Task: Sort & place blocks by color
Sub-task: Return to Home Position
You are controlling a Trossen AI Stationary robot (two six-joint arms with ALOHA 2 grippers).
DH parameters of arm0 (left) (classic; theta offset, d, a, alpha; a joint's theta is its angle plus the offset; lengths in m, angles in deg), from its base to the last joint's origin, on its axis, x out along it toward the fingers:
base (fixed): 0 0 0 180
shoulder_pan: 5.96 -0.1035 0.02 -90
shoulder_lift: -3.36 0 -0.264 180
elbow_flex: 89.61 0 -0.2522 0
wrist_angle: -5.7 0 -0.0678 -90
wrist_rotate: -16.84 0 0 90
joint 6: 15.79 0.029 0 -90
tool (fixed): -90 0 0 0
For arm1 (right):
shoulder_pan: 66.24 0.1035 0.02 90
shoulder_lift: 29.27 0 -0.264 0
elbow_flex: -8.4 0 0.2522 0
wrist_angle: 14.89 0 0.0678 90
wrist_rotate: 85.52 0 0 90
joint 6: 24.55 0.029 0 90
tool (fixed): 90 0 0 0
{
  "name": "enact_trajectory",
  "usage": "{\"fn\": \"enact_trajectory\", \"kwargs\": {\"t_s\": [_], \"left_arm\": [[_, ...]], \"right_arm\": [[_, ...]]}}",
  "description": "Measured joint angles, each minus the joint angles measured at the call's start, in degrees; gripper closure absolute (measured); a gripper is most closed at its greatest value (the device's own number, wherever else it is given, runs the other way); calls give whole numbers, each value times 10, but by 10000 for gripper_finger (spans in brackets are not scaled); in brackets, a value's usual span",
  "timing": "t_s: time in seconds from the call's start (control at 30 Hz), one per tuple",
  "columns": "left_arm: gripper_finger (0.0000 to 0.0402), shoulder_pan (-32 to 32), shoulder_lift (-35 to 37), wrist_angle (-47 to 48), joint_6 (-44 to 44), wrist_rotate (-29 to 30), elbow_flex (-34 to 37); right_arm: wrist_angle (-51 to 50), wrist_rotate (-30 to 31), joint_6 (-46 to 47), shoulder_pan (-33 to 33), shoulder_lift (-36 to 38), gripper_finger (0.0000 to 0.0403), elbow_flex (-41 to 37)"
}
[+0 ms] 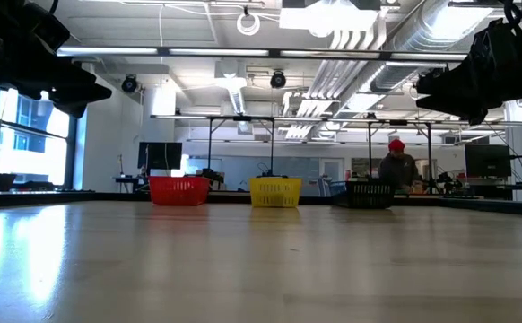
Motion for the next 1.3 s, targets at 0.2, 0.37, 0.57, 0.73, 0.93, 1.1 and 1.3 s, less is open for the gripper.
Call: {"fn": "enact_trajectory", "kwargs": {"t_s": [0.2,0.37,0.57,0.73,0.93,1.1,1.3], "left_arm": [[222,0,0,0,0,0,0],[222,0,0,-5,-5,0,0],[222,0,0,-5,-21,0,0],[222,0,0,-5,-21,0,0],[222,0,0,-4,-20,0,0],[222,0,0,-4,-20,0,0],[222,0,0,-4,-21,0,0]], "right_arm": [[0,0,2,0,0,204,0],[0,0,-1,0,0,204,0],[-1,-1,-2,0,0,204,0],[-1,-1,2,0,0,204,0],[-1,-1,2,0,0,204,0],[-1,-1,-1,0,0,204,0],[-1,-1,-1,0,0,204,0]]}}
